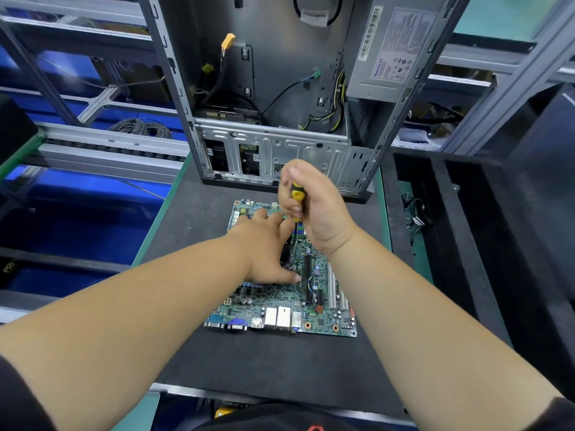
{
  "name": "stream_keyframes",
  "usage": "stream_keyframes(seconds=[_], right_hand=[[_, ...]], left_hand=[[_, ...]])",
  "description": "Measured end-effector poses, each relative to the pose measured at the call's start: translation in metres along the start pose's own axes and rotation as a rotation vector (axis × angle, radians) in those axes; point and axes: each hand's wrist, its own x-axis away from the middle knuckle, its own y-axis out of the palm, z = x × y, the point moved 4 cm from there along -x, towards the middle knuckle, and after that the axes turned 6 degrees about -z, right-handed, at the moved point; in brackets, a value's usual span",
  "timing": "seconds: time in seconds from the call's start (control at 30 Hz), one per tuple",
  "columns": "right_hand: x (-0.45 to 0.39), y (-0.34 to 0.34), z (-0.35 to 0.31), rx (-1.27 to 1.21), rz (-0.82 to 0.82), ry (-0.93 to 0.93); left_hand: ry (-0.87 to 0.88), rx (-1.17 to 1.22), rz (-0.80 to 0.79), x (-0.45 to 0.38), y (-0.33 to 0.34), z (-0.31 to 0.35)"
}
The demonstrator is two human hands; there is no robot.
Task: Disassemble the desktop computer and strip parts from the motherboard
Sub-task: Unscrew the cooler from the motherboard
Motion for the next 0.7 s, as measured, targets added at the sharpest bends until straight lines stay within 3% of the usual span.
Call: stream_keyframes(seconds=[0.27,0.43,0.6,0.7], right_hand=[[0.023,-0.012,0.005,-0.008,0.403,-0.104],[0.018,-0.005,0.009,-0.073,0.330,-0.145],[0.002,-0.009,-0.002,-0.137,0.164,-0.063],[0.006,-0.010,-0.003,-0.088,0.152,-0.048]], left_hand=[[-0.009,-0.009,0.011,-0.002,0.001,0.000],[-0.014,0.004,0.011,-0.002,0.002,0.000],[-0.017,0.011,0.022,-0.002,0.002,0.000],[-0.018,0.009,0.022,-0.003,0.002,0.000]])
